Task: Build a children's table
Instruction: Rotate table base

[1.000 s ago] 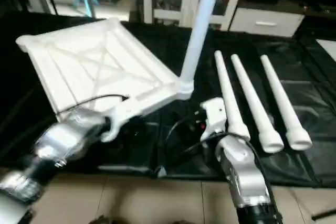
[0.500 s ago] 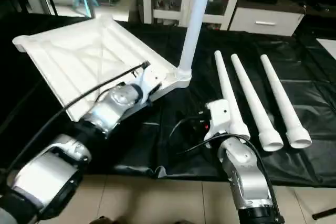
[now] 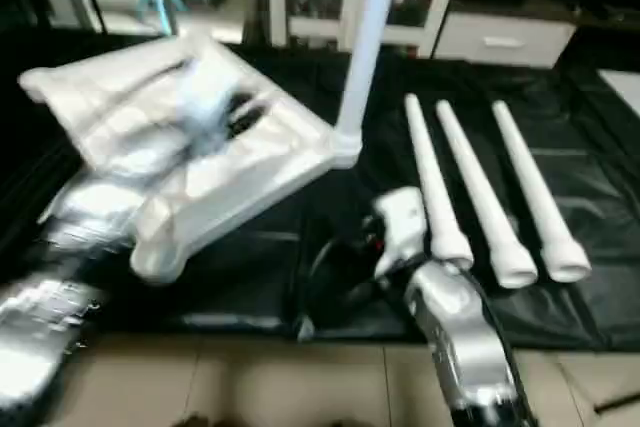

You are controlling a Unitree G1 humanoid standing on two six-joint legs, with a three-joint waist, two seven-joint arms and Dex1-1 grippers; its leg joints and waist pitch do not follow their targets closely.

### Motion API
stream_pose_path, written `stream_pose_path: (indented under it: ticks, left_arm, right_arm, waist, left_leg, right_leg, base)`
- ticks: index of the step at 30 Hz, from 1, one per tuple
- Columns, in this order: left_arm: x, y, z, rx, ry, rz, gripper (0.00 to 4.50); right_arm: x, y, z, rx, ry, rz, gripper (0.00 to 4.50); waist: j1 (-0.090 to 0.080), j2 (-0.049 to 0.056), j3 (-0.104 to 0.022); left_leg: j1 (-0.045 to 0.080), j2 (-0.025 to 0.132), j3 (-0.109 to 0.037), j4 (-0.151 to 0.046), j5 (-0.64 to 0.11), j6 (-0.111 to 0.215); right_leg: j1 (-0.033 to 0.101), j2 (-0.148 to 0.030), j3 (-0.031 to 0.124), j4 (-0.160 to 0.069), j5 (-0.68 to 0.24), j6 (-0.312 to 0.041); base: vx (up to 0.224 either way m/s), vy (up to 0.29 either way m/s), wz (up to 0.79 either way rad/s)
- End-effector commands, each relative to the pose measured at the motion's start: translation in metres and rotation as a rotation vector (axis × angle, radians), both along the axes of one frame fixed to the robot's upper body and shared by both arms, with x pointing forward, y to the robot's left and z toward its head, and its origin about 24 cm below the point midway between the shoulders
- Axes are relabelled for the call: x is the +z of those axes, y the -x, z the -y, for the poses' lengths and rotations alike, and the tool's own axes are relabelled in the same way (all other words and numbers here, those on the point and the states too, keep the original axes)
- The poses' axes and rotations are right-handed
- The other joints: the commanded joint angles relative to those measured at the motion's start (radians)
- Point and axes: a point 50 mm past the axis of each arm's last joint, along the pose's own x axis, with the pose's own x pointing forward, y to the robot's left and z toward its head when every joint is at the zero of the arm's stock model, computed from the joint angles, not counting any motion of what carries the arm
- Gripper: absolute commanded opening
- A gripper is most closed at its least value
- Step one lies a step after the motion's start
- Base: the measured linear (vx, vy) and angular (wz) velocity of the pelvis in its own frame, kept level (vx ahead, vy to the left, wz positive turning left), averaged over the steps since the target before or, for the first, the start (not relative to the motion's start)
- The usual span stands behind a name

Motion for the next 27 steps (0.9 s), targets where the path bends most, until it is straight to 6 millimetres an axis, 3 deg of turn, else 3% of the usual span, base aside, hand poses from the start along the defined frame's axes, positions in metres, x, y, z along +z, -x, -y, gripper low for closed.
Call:
stream_pose_path:
  ticks: [1,2,3,4,5,6,9,10,13,16,20,22,27]
  left_arm:
    - [0.004,0.012,-0.015,-0.079,-0.096,-0.065,1.34]
    - [0.004,0.017,-0.043,-0.030,-0.173,-0.102,1.34]
    - [0.005,0.018,-0.050,-0.009,-0.184,-0.110,1.34]
    - [0.009,0.021,-0.069,0.067,-0.204,-0.129,1.34]
    - [0.009,0.021,-0.069,0.067,-0.204,-0.129,1.34]
    - [0.012,0.023,-0.093,0.157,-0.231,-0.144,1.34]
    - [0.013,0.028,-0.109,0.220,-0.262,-0.167,1.34]
    - [0.013,0.030,-0.114,0.236,-0.274,-0.177,1.34]
    - [0.004,0.038,-0.131,0.292,-0.368,-0.243,1.34]
    - [-0.025,0.041,-0.120,0.230,-0.406,-0.335,1.34]
    - [-0.042,0.041,-0.105,0.184,-0.400,-0.379,1.34]
    - [-0.054,0.039,-0.087,0.122,-0.409,-0.387,1.34]
    - [-0.055,0.034,-0.048,-0.010,-0.328,-0.369,1.34]
  right_arm:
    - [0.010,0.008,-0.011,0.139,-0.047,0.001,4.25]
    - [0.018,0.018,-0.017,0.245,-0.117,-0.021,4.25]
    - [0.019,0.020,-0.019,0.275,-0.131,-0.027,4.25]
    - [0.025,0.029,-0.023,0.375,-0.168,-0.049,4.25]
    - [0.025,0.029,-0.023,0.375,-0.168,-0.049,4.25]
    - [0.027,0.038,-0.024,0.473,-0.163,-0.093,4.25]
    - [0.027,0.041,-0.023,0.507,-0.138,-0.110,4.25]
    - [0.026,0.041,-0.022,0.508,-0.128,-0.108,4.25]
    - [0.026,0.037,-0.019,0.483,-0.115,-0.099,4.25]
    - [0.027,0.037,-0.018,0.485,-0.110,-0.115,4.25]
    - [0.028,0.034,-0.018,0.461,-0.092,-0.105,4.25]
    - [0.023,0.021,-0.011,0.337,-0.032,-0.077,4.25]
    - [0.014,-0.004,0.013,0.063,0.079,-0.056,4.25]
  waist:
    - [-0.003,0.019,-0.071]
    - [-0.002,0.021,-0.066]
    - [0.001,0.023,-0.065]
    - [0.002,0.023,-0.063]
    - [0.003,0.024,-0.062]
    - [0.004,0.027,-0.060]
    - [0.003,0.025,-0.052]
    - [0.003,0.021,-0.050]
    - [0.002,0.015,-0.052]
    - [0.003,0.016,-0.055]
    - [0.009,0.018,-0.060]
    - [0.009,0.016,-0.063]
    - [0.006,0.015,-0.066]
  left_leg:
    - [0.015,0.026,-0.005,-0.073,-0.194,0.014]
    - [0.018,0.026,-0.004,-0.078,-0.239,0.016]
    - [0.019,0.025,-0.006,-0.079,-0.254,0.015]
    - [0.021,0.027,-0.007,-0.082,-0.277,0.011]
    - [0.023,0.027,-0.007,-0.083,-0.286,0.007]
    - [0.025,0.026,-0.008,-0.083,-0.302,-0.002]
    - [0.026,0.025,-0.011,-0.088,-0.360,-0.023]
    - [0.031,0.024,-0.015,-0.090,-0.405,-0.036]
    - [0.028,0.024,-0.017,-0.091,-0.389,-0.034]
    - [0.032,0.026,-0.015,-0.091,-0.368,-0.032]
    - [0.029,0.026,-0.013,-0.089,-0.335,-0.036]
    - [0.025,0.024,-0.013,-0.089,-0.314,-0.040]
    - [0.026,0.020,-0.008,-0.083,-0.280,-0.044]
  right_leg:
    - [0.054,-0.054,0.052,-0.059,-0.137,-0.188]
    - [0.053,-0.052,0.053,-0.063,-0.165,-0.180]
    - [0.054,-0.052,0.052,-0.063,-0.179,-0.173]
    - [0.053,-0.053,0.052,-0.066,-0.203,-0.163]
    - [0.052,-0.054,0.052,-0.068,-0.213,-0.161]
    - [0.050,-0.053,0.052,-0.071,-0.234,-0.160]
    - [0.047,-0.060,0.055,-0.080,-0.336,-0.138]
    - [0.044,-0.066,0.057,-0.089,-0.423,-0.121]
    - [0.044,-0.068,0.060,-0.092,-0.450,-0.102]
    - [0.040,-0.066,0.063,-0.090,-0.413,-0.110]
    - [0.043,-0.063,0.066,-0.079,-0.320,-0.144]
    - [0.048,-0.063,0.065,-0.074,-0.273,-0.154]
    - [0.051,-0.064,0.066,-0.074,-0.262,-0.166]
  base:
    - [0.000,0.000,0.00]
    - [0.000,0.000,0.00]
    - [0.000,0.000,0.00]
    - [0.000,0.000,0.00]
    - [0.000,0.000,0.00]
    - [0.000,0.000,0.00]
    - [0.000,0.000,0.00]
    - [0.000,0.000,0.00]
    - [0.000,0.000,0.00]
    - [0.000,0.000,0.00]
    - [0.000,0.000,0.00]
    - [0.000,0.000,0.00]
    - [0.000,0.000,0.00]
